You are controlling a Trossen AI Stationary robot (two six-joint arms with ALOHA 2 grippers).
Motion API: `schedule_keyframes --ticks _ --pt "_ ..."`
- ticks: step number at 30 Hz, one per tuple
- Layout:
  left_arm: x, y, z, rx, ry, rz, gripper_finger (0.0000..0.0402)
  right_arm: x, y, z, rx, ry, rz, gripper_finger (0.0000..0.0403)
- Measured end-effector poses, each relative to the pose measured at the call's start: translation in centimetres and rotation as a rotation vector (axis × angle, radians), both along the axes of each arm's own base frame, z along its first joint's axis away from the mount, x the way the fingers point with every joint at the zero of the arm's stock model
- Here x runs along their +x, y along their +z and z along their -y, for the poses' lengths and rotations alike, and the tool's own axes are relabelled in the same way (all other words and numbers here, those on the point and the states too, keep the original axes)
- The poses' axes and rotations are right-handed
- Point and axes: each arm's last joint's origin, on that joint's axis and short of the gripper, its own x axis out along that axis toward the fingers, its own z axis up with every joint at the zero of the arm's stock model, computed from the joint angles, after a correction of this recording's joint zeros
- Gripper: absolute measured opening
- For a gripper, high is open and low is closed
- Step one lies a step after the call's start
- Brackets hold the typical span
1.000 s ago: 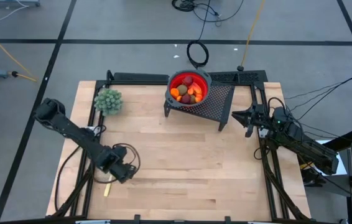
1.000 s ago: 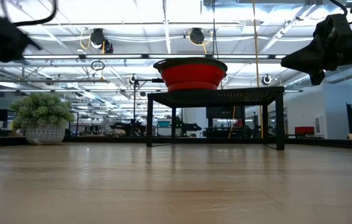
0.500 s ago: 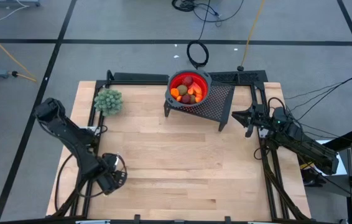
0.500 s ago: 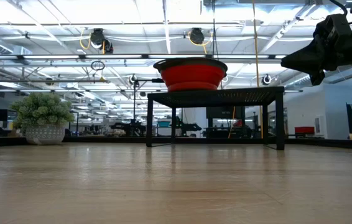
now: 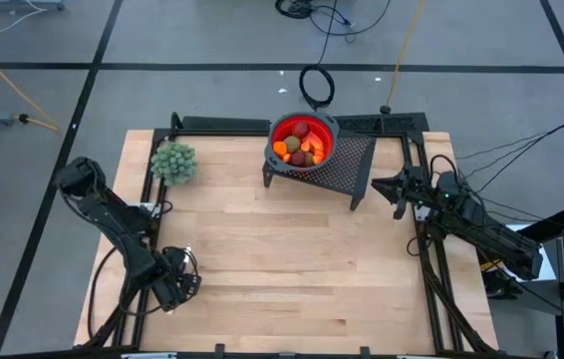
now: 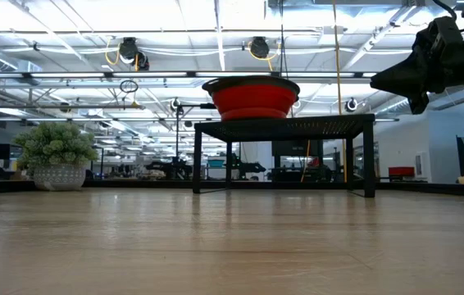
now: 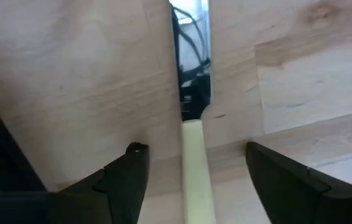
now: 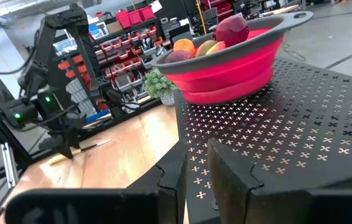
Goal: Pick & Place Fruit
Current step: Put the white table knife on the shelf
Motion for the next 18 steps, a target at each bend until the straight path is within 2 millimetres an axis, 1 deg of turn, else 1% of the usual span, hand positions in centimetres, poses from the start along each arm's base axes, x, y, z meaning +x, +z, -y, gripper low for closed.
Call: schedule_keyframes --ticks 4,6,14,18 --pt "-0.13 -0.65 -0.17 -0.024 0.001 0.017 0.0267 0.0 0.0 0.0 0.002 0.0 0.001 0.0055" --pt "-0.16 -0.74 -0.24 -0.022 -0.004 0.015 0.0256 0.0 0.0 0.0 0.002 0.0 0.001 0.0055" --pt "-0.14 -0.79 -0.38 0.007 -0.013 0.036 0.016 0.0 0.04 0.0 0.017 0.0 0.009 0.0055" --pt "-0.1 -0.81 -0.44 0.023 -0.011 0.054 0.0125 0.0 0.04 0.0 0.017 -0.001 0.009 0.0055"
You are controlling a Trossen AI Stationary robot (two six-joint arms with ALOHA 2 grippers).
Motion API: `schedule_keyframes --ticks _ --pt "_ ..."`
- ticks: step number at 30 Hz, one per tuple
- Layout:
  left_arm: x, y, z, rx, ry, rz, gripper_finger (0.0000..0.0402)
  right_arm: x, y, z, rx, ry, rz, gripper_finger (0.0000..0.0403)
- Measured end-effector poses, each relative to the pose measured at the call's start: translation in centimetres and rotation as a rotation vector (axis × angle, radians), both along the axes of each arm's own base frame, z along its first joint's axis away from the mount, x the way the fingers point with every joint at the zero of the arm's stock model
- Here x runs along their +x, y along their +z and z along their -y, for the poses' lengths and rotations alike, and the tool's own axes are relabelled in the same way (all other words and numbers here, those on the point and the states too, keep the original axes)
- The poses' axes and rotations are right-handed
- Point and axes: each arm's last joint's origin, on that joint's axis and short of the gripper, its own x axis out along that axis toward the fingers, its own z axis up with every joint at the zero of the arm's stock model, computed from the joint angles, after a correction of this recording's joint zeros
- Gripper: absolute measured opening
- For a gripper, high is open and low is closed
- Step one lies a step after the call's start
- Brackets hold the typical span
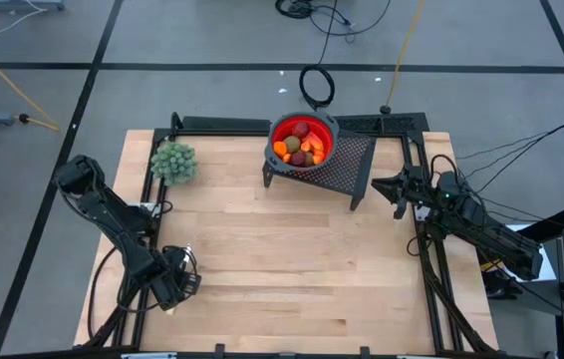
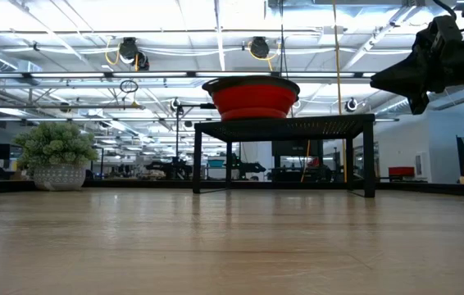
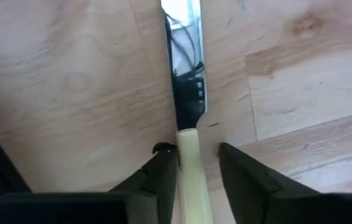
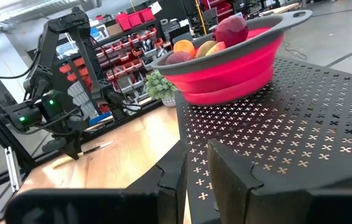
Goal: Pick & Place Fruit
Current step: Put the white table knife on the shelf
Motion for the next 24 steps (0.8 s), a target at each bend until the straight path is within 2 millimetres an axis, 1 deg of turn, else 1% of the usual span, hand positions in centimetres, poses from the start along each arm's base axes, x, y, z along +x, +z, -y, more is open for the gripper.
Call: schedule_keyframes --ticks 10,14,17,20,24 --pt "0.1 0.0 -0.1 0.033 0.029 0.031 0.006 0.0 0.0 0.0 -0.002 0.0 0.003 0.0055" --pt "0.3 0.0 -0.4 0.102 0.039 0.115 0.0028 0.0 0.0 0.0 -0.001 0.0 0.003 0.0055" --pt "0.5 0.2 -0.3 0.126 0.041 0.163 0.0011 0.0 0.0 0.0 -0.002 0.001 0.004 0.0055" --pt "0.8 0.4 -0.2 0.136 0.043 0.189 0.0011 0.0 0.2 0.0 0.0 0.003 0.019 0.0055" --pt "1.1 0.5 0.3 0.096 0.05 0.227 0.0037 0.0 0.3 0.0 0.04 0.002 0.046 0.0055"
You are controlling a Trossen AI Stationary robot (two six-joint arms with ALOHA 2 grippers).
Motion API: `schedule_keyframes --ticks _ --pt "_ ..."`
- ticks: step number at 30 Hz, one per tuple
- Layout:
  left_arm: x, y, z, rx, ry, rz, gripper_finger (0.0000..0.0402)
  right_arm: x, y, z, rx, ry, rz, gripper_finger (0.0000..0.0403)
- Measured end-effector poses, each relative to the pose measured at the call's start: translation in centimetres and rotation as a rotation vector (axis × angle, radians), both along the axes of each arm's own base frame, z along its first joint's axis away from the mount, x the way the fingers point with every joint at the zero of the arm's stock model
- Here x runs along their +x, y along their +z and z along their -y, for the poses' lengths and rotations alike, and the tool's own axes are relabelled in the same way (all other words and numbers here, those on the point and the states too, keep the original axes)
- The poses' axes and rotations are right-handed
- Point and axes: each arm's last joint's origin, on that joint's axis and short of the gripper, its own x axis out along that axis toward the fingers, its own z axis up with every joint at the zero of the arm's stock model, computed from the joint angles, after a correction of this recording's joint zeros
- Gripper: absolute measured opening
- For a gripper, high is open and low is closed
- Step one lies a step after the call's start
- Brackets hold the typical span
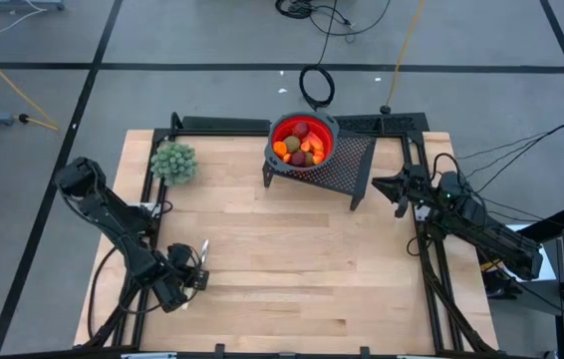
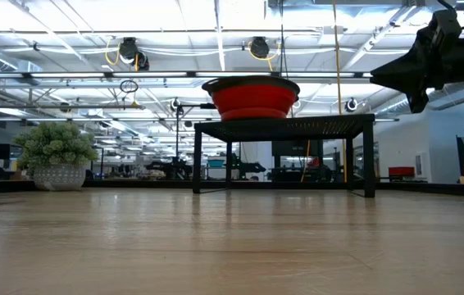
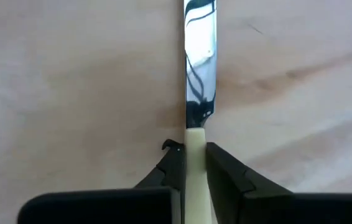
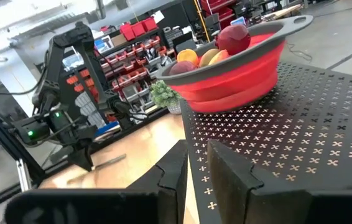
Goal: Pick & Place Fruit
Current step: Put the white table knife on the shelf
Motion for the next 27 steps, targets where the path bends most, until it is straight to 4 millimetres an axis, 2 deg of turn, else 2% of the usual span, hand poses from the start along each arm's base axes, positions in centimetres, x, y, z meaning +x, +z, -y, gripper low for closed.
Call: schedule_keyframes --ticks 4,12,20,27 --pt "0.4 0.1 0.3 -0.03 -0.006 0.045 0.0045 0.0 0.0 0.0 0.056 0.006 0.017 0.0055" --pt "2.3 0.7 0.6 -0.028 -0.016 0.252 0.002 0.0 1.4 -0.6 0.019 0.185 0.149 0.0055" --pt "6.3 2.4 0.1 -0.044 -0.073 0.535 0.0045 -0.7 4.0 -1.3 -0.116 0.303 0.373 0.0055" --pt "10.2 4.8 -1.9 0.032 -0.099 0.814 0.0028 -1.2 5.1 -1.9 -0.126 0.425 0.471 0.0055"
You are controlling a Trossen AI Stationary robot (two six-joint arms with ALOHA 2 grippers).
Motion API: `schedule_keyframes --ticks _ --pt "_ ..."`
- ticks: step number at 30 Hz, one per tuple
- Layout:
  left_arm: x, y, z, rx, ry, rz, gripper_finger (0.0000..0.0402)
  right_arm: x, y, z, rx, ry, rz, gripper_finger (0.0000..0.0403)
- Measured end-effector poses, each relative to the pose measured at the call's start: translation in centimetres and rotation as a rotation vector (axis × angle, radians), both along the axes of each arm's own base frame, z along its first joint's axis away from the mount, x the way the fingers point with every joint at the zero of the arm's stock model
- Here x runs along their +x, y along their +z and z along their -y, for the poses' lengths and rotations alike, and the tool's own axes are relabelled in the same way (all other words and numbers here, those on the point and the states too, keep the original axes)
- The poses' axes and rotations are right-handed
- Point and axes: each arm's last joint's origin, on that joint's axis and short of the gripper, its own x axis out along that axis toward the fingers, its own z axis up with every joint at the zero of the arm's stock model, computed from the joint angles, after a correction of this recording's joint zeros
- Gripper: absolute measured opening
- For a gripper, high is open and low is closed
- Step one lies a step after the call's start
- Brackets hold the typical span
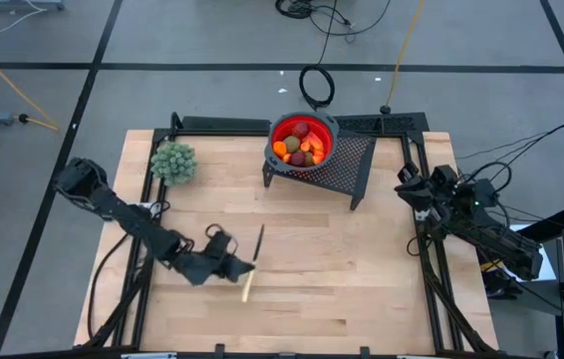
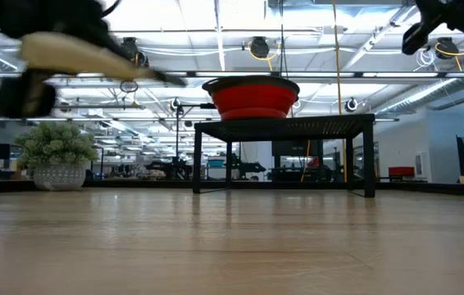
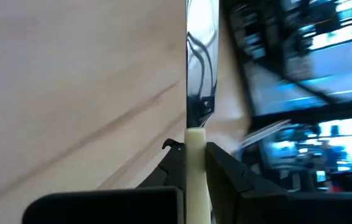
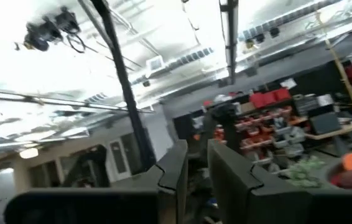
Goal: Pick & Place Fruit
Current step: Put the white table knife on the shelf
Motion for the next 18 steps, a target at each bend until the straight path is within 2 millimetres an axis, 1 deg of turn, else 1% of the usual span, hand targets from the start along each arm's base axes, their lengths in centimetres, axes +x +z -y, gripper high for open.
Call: schedule_keyframes --ticks 4,7,9,13,18 --pt "1.7 1.6 -1.5 0.051 0.017 0.156 0.0029 -0.1 0.3 -0.1 0.026 0.027 0.024 0.0055" --pt "2.6 2.5 -2.7 0.087 0.047 0.237 0.0035 0.0 0.4 -0.1 0.015 0.044 0.025 0.0055" --pt "3.2 3.2 -3.4 0.123 0.064 0.26 0.0035 0.2 0.5 0.0 0.02 0.052 0.021 0.0055" --pt "4.8 5.2 -4.8 0.195 0.075 0.286 0.0036 0.9 0.6 0.4 0.033 0.073 0.012 0.0055" --pt "6.4 8.1 -6.2 0.304 0.085 0.305 0.0036 2.6 0.4 0.7 0.043 0.146 -0.031 0.0055"
